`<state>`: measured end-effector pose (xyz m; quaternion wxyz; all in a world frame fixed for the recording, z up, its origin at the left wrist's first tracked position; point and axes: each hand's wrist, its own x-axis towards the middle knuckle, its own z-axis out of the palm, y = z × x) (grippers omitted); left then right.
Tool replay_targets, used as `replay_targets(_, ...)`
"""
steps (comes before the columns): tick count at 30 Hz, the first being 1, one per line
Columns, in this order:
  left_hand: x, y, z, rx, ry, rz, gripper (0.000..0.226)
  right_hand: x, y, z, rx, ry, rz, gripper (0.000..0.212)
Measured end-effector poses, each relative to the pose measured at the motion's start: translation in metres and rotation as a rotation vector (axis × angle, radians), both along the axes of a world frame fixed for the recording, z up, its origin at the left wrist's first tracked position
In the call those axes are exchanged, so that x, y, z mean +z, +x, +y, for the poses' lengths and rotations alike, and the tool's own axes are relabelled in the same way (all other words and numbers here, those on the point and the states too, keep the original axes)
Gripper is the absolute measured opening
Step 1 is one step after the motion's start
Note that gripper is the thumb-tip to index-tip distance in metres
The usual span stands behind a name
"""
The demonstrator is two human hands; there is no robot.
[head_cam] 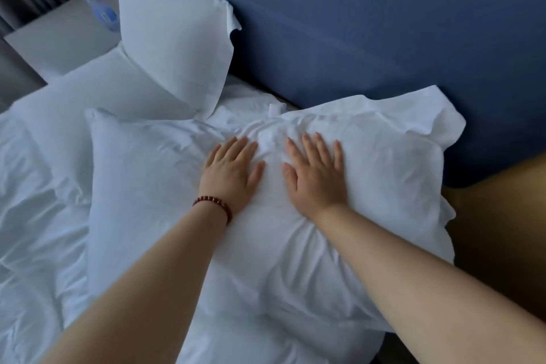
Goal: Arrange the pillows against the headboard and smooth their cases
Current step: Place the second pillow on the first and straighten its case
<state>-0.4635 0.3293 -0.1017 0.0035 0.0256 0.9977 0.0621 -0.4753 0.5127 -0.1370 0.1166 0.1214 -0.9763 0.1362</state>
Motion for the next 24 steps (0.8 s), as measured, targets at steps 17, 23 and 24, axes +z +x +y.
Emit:
replay_targets(17, 0.002, 0.083, -0.031, 0.438, 0.078, -0.11, 0.077, -0.005, 0.012, 0.011, 0.014, -0.008, -0.062, 0.058)
replay_targets(23, 0.004, 0.112, -0.108, 0.794, 0.234, -0.122, 0.115, 0.007, 0.079, 0.06, -0.321, 0.053, -0.149, 0.091)
replay_targets(24, 0.003, 0.113, -0.121, 0.861, 0.295, -0.131, 0.123, 0.009, 0.084, 0.067, -0.381, 0.052, -0.205, 0.097)
